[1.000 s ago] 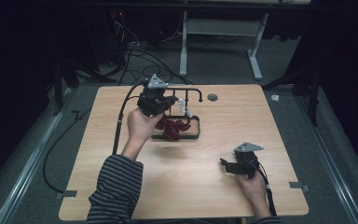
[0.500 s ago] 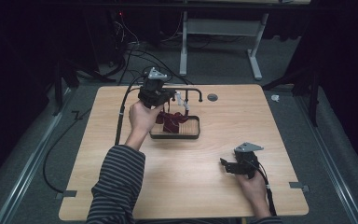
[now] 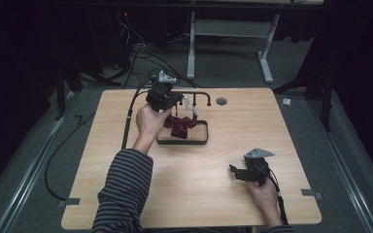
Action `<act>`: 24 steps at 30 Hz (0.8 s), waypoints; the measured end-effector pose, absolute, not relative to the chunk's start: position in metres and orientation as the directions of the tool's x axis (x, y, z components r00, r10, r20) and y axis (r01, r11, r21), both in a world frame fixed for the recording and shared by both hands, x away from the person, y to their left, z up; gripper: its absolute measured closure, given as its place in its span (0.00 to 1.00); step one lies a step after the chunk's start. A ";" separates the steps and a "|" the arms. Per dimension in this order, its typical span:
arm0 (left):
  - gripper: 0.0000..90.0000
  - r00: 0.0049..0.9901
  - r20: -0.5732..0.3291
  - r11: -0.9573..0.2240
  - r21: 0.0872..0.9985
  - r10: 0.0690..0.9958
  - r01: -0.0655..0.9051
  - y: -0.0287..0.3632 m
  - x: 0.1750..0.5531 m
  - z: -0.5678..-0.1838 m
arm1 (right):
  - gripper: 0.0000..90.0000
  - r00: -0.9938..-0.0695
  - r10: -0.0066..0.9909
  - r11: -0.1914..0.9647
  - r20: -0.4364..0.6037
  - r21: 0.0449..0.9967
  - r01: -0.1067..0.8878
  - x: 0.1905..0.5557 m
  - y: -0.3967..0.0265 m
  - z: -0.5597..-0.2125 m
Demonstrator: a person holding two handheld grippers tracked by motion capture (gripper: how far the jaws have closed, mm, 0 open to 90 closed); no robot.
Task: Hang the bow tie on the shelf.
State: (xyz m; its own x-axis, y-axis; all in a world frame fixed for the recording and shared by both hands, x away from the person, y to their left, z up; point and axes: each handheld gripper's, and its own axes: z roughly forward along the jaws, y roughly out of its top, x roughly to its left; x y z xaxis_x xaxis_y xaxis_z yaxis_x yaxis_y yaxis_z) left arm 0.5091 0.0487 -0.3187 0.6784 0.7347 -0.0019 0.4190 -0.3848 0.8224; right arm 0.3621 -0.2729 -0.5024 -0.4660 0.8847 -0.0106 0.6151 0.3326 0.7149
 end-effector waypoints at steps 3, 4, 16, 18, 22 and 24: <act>0.98 0.677 -0.004 -0.385 0.820 0.736 0.424 0.050 0.510 -0.319 | 0.31 -0.466 0.885 0.333 -0.011 0.715 0.615 0.362 -0.273 -0.502; 0.95 0.677 -0.008 -0.384 0.818 0.736 0.427 0.050 0.510 -0.319 | 0.31 -0.466 0.884 0.333 -0.011 0.715 0.615 0.362 -0.273 -0.502; 0.86 0.681 -0.013 -0.372 0.830 0.732 0.416 0.062 0.498 -0.322 | 0.31 -0.466 0.885 0.332 -0.010 0.715 0.615 0.362 -0.273 -0.502; 0.85 0.684 -0.019 -0.363 0.836 0.729 0.411 0.067 0.493 -0.322 | 0.31 -0.466 0.885 0.332 -0.010 0.715 0.615 0.362 -0.273 -0.502; 0.82 0.687 -0.027 -0.353 0.843 0.726 0.406 0.078 0.484 -0.322 | 0.31 -0.466 0.885 0.332 -0.010 0.715 0.615 0.362 -0.273 -0.502; 0.81 0.686 -0.027 -0.347 0.848 0.727 0.401 0.082 0.479 -0.322 | 0.31 -0.465 0.885 0.332 -0.010 0.715 0.616 0.362 -0.273 -0.502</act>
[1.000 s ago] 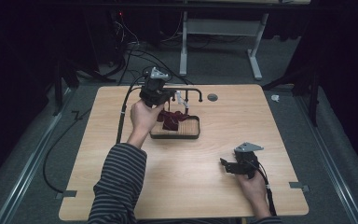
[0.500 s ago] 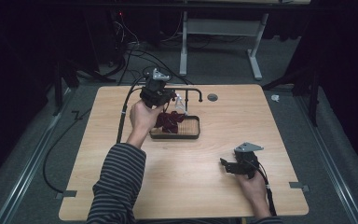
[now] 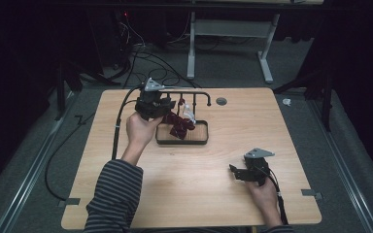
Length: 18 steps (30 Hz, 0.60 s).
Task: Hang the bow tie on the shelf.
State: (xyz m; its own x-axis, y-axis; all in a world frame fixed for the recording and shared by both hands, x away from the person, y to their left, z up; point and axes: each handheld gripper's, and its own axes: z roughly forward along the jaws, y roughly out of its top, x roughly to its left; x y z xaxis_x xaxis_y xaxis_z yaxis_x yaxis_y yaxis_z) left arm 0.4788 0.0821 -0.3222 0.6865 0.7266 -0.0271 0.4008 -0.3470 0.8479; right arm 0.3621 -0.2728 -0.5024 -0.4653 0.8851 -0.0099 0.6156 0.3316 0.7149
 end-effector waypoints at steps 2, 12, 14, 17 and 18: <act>0.80 0.688 -0.030 -0.341 0.852 0.725 0.397 0.086 0.474 -0.323 | 0.31 -0.465 0.885 0.331 -0.010 0.715 0.615 0.362 -0.273 -0.502; 0.73 0.679 -0.036 -0.321 0.862 0.733 0.392 0.107 0.451 -0.331 | 0.31 -0.465 0.885 0.332 -0.010 0.715 0.615 0.362 -0.273 -0.502; 0.72 0.677 -0.033 -0.327 0.858 0.735 0.397 0.111 0.448 -0.333 | 0.31 -0.465 0.885 0.332 -0.010 0.715 0.615 0.362 -0.273 -0.502; 0.72 0.674 -0.035 -0.322 0.859 0.738 0.397 0.116 0.444 -0.334 | 0.31 -0.466 0.885 0.332 -0.010 0.715 0.616 0.362 -0.273 -0.502; 0.72 0.672 -0.035 -0.320 0.861 0.740 0.396 0.118 0.443 -0.335 | 0.31 -0.465 0.885 0.332 -0.010 0.715 0.616 0.362 -0.273 -0.502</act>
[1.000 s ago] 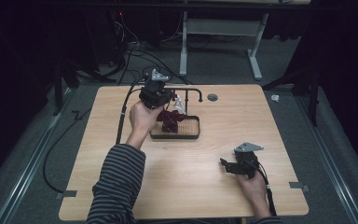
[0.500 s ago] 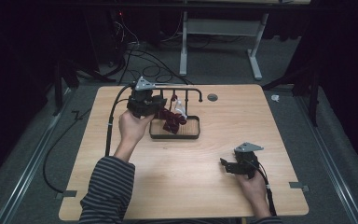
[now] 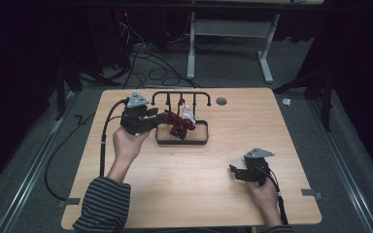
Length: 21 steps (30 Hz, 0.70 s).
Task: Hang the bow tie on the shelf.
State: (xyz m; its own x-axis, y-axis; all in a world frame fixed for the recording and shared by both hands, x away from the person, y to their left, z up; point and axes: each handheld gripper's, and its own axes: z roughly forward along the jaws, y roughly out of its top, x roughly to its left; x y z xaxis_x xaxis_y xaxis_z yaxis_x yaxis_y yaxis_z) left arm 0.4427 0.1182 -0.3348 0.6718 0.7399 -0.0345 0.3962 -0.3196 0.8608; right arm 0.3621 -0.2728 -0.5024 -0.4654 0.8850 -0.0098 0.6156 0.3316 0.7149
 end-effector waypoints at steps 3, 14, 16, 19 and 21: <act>0.71 0.671 -0.041 -0.313 0.862 0.740 0.398 0.123 0.439 -0.336 | 0.31 -0.465 0.885 0.331 -0.010 0.715 0.616 0.362 -0.273 -0.502; 0.71 0.659 -0.033 -0.313 0.861 0.751 0.401 0.138 0.426 -0.342 | 0.31 -0.465 0.885 0.331 -0.009 0.715 0.616 0.362 -0.273 -0.502; 0.71 0.656 -0.038 -0.307 0.862 0.754 0.403 0.141 0.425 -0.344 | 0.31 -0.465 0.885 0.331 -0.009 0.715 0.616 0.362 -0.273 -0.502; 0.71 0.654 -0.038 -0.307 0.862 0.755 0.404 0.144 0.421 -0.346 | 0.31 -0.465 0.885 0.331 -0.010 0.715 0.616 0.362 -0.273 -0.502; 0.71 0.653 -0.042 -0.301 0.864 0.756 0.404 0.146 0.419 -0.347 | 0.31 -0.465 0.885 0.331 -0.010 0.715 0.616 0.362 -0.273 -0.502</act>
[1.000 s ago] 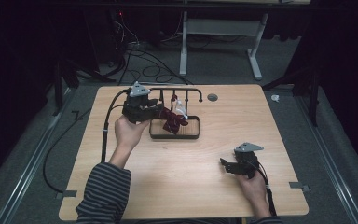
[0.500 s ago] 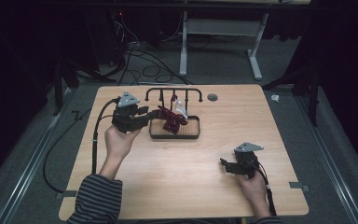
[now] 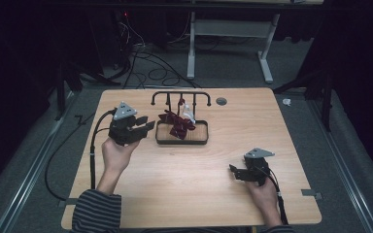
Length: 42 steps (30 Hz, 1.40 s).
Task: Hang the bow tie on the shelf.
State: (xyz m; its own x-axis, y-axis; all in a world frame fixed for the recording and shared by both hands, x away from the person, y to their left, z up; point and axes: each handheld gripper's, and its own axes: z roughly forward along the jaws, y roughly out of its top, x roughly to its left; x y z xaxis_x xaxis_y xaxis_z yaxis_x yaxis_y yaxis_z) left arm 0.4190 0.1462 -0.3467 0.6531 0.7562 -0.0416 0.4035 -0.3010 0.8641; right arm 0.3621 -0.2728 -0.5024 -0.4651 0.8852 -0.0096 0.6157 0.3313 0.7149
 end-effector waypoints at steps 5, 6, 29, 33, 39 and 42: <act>0.70 0.655 -0.057 -0.287 0.868 0.753 0.405 0.150 0.412 -0.347 | 0.31 -0.466 0.885 0.332 -0.010 0.715 0.616 0.362 -0.273 -0.502; 0.70 0.657 -0.054 -0.290 0.868 0.752 0.404 0.151 0.410 -0.346 | 0.31 -0.466 0.885 0.331 -0.009 0.715 0.616 0.362 -0.273 -0.502; 0.69 0.641 -0.070 -0.274 0.865 0.765 0.421 0.172 0.390 -0.361 | 0.31 -0.465 0.885 0.331 -0.009 0.715 0.616 0.362 -0.273 -0.502; 0.69 0.639 -0.077 -0.269 0.863 0.766 0.427 0.175 0.387 -0.366 | 0.31 -0.465 0.885 0.331 -0.010 0.715 0.616 0.362 -0.273 -0.502; 0.69 0.638 -0.076 -0.274 0.859 0.766 0.431 0.178 0.382 -0.371 | 0.31 -0.465 0.885 0.331 -0.010 0.715 0.616 0.362 -0.273 -0.502; 0.69 0.637 -0.072 -0.275 0.860 0.768 0.429 0.180 0.378 -0.373 | 0.31 -0.464 0.886 0.330 -0.009 0.716 0.615 0.362 -0.273 -0.502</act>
